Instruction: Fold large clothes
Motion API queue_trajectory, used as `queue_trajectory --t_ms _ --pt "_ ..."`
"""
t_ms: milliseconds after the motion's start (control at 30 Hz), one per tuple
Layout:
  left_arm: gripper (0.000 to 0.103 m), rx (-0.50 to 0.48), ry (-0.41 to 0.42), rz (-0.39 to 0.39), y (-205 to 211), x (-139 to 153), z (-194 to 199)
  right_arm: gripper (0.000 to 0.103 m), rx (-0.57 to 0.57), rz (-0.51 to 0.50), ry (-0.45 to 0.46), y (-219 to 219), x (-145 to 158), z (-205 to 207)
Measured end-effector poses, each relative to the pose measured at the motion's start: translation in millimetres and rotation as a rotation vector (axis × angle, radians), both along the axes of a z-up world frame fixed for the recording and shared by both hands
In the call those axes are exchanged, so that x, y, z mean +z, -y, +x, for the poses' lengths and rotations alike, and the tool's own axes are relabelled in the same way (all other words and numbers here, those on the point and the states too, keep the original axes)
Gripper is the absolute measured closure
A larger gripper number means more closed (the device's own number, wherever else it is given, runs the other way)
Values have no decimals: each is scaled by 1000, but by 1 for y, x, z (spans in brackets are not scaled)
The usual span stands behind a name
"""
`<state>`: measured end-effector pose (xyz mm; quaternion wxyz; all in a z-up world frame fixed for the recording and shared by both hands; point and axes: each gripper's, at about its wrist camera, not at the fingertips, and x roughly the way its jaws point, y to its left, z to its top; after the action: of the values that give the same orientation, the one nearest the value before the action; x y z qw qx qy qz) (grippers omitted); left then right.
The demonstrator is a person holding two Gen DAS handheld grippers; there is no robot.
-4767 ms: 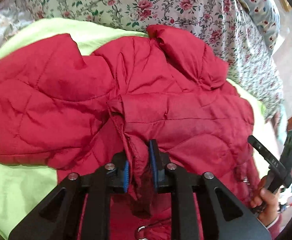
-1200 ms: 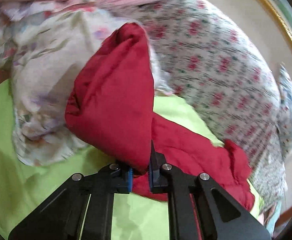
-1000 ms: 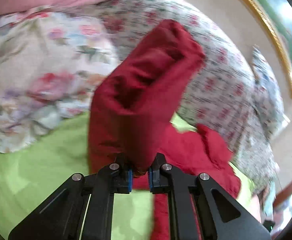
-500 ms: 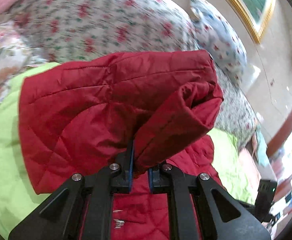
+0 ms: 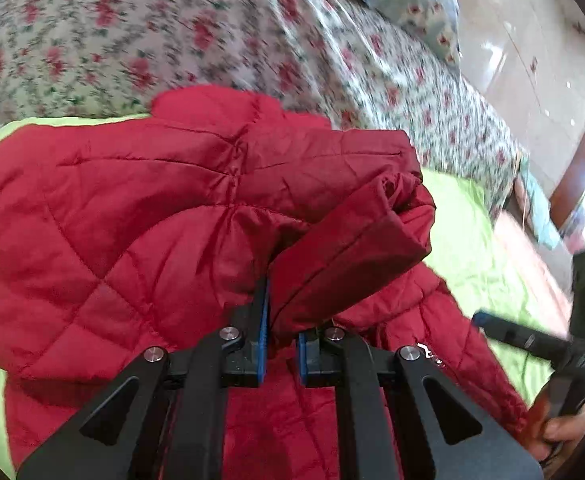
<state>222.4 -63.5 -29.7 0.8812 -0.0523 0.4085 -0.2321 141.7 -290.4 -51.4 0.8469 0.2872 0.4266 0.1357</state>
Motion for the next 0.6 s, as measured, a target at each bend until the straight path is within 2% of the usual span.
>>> queue_trajectory --t_ms 267,367,500,533,600 --pt "94 -53 6 77 50 -18 -3 38 -61 126 7 26 -6 32" --pt "94 -68 21 120 63 -22 -3 38 -69 181 -1 28 -12 49" --pt "94 -79 22 134 69 -27 -2 38 -81 223 -19 27 -25 73" --pt "94 -78 19 132 69 -29 1 39 -81 230 -29 25 -30 79" --pt "94 -77 8 126 68 -31 3 48 -72 245 -45 21 -38 87"
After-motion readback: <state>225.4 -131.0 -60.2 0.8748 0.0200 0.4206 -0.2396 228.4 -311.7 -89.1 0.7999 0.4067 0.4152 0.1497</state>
